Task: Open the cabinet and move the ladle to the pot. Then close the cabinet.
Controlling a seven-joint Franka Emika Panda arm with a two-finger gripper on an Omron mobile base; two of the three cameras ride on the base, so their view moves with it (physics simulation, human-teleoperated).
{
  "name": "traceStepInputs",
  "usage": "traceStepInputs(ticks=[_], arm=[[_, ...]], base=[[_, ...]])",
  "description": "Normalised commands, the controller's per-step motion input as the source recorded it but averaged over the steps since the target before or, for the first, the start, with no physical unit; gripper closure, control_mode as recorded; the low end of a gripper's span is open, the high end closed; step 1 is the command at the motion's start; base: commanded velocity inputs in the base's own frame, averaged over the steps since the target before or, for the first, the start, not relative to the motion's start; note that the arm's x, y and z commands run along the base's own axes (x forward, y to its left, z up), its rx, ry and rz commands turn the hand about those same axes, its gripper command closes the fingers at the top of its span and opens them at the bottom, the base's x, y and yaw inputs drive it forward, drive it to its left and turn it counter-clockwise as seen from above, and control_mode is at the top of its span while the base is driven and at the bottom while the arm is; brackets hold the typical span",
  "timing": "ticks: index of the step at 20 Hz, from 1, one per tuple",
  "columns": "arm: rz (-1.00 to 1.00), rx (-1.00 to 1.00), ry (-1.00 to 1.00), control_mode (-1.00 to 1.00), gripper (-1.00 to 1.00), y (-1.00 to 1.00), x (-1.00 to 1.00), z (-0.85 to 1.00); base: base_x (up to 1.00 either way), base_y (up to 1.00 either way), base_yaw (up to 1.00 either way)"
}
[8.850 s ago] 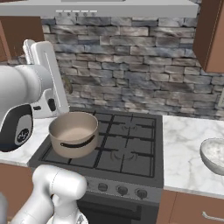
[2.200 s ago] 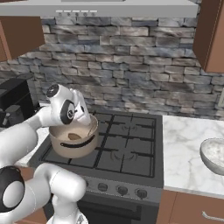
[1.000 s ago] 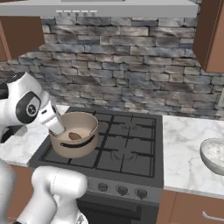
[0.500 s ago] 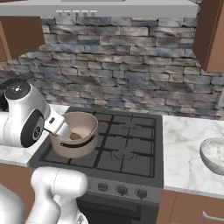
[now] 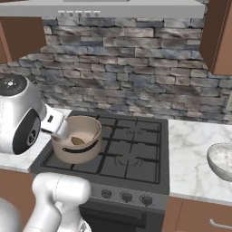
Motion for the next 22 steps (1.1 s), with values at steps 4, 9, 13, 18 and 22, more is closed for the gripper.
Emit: traceStepInputs(ticks=[4,9,13,18,22], arm=[[0.00,-0.03,0.00,-1.00,-1.00,0.00,-0.48,0.12],[0.00,-0.01,0.00,1.00,-1.00,0.00,-0.10,0.00],[0.00,0.00,0.00,1.00,-1.00,0.00,0.00,0.00],[0.00,0.00,0.00,1.00,-1.00,0.00,0.00,0.00],[0.00,0.00,0.00,1.00,-1.00,0.00,0.00,0.00]], base=[[0.00,0.00,0.00],[-0.70,0.00,0.00],[-1.00,0.14,0.00],[-1.00,0.90,0.00],[-0.69,1.00,0.00]])
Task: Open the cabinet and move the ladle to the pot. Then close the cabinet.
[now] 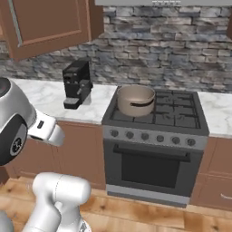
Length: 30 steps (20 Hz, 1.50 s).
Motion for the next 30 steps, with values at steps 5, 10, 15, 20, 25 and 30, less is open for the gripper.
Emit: traceStepInputs(ticks=[5,10,15,20,25,30], arm=[[0.00,0.00,0.00,1.00,-1.00,0.00,0.00,0.00],[0.00,0.00,0.00,1.00,-1.00,0.00,0.00,0.00],[0.00,0.00,0.00,1.00,-1.00,0.00,0.00,0.00],[0.00,0.00,0.00,1.00,-1.00,0.00,0.00,0.00],[0.00,0.00,0.00,1.00,-1.00,0.00,0.00,0.00],[0.00,0.00,0.00,1.00,-1.00,0.00,0.00,0.00]], base=[[-0.15,1.00,0.00],[0.04,1.00,0.00],[0.31,0.87,0.00],[0.62,0.43,-0.01],[0.78,0.24,-0.02],[0.65,0.19,-0.02]])
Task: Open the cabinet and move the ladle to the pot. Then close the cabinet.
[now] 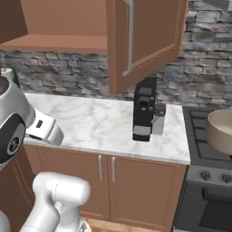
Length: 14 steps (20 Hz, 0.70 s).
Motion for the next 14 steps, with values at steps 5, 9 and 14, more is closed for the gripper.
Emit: traceStepInputs(ticks=[5,9,14], arm=[[0.00,0.00,0.00,1.00,-1.00,0.00,0.00,0.00],[0.00,0.00,0.00,1.00,-1.00,0.00,0.00,0.00],[0.00,0.00,0.00,1.00,-1.00,0.00,0.00,0.00]], base=[[0.66,0.26,-0.01],[0.72,0.23,0.00],[0.63,0.18,0.00]])
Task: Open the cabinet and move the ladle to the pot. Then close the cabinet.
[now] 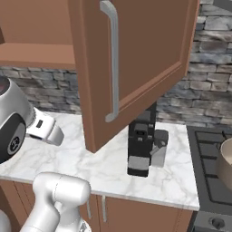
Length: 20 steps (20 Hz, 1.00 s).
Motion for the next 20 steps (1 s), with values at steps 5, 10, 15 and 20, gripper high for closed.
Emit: traceStepInputs(ticks=[5,10,15,20], arm=[[0.00,0.00,0.00,1.00,-1.00,0.00,0.00,0.00],[0.00,-0.05,0.02,-1.00,-1.00,0.20,0.01,0.01],[0.00,-0.11,-0.02,-1.00,-1.00,0.56,-0.31,0.15],[0.00,-0.12,-0.06,-1.00,-1.00,0.51,-0.76,0.14]], base=[[0.42,0.15,0.00],[0.05,0.10,0.00],[0.00,0.00,0.00],[0.00,0.00,0.00]])
